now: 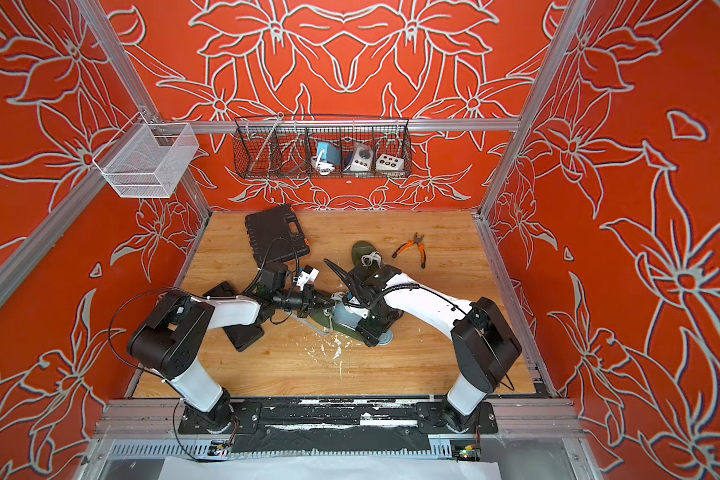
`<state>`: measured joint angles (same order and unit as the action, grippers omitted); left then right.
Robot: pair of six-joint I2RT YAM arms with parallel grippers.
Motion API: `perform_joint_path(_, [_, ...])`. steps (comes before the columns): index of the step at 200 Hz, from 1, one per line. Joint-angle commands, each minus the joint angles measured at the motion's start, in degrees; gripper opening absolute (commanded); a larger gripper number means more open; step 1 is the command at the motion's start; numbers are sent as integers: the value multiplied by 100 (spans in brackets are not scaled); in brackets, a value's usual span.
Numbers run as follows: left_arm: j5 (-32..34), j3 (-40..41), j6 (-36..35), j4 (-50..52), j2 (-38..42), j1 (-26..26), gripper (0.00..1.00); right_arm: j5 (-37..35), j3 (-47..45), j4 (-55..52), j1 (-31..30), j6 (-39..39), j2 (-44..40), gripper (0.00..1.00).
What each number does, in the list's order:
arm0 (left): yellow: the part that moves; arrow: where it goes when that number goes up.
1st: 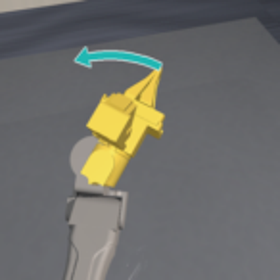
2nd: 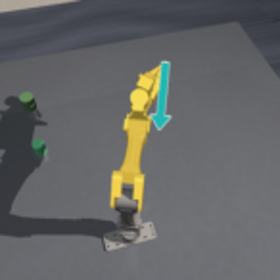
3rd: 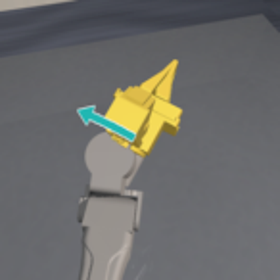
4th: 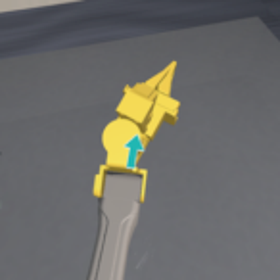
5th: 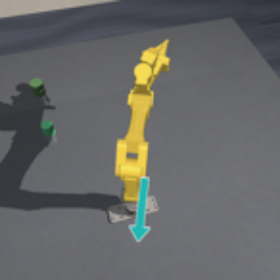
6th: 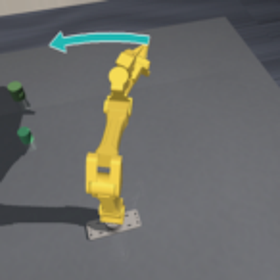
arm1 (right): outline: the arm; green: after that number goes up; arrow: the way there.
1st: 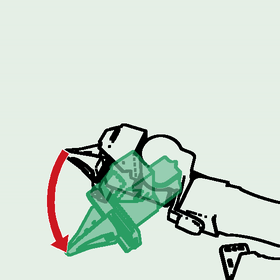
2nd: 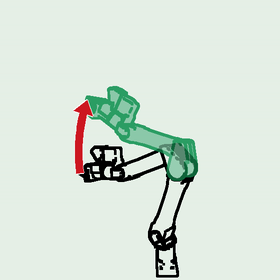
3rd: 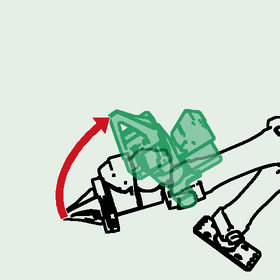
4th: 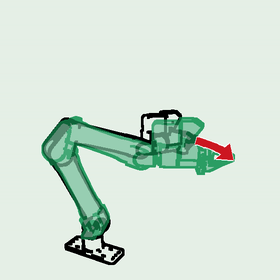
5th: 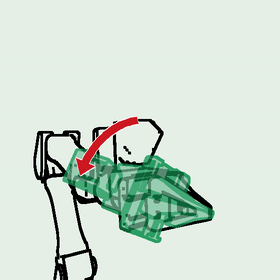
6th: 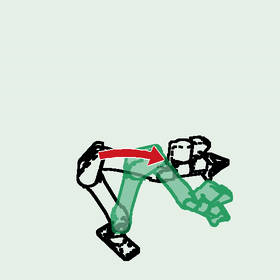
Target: Insert the insole into the shoe
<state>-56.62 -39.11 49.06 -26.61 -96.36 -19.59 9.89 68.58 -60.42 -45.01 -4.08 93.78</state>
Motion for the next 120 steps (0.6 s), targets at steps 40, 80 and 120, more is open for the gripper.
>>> perform_joint_path(40, [23,-122,-72,81,119,-18,0,-67,156,-104,-27,-4,-144,61])
perform_joint_path(80, [17,-148,-98,143,113,-18,0,-14,226,-82,-45,3,-157,50])
perform_joint_path(120, [-13,-191,-98,156,91,-18,0,-191,326,103,-141,-77,-228,45])
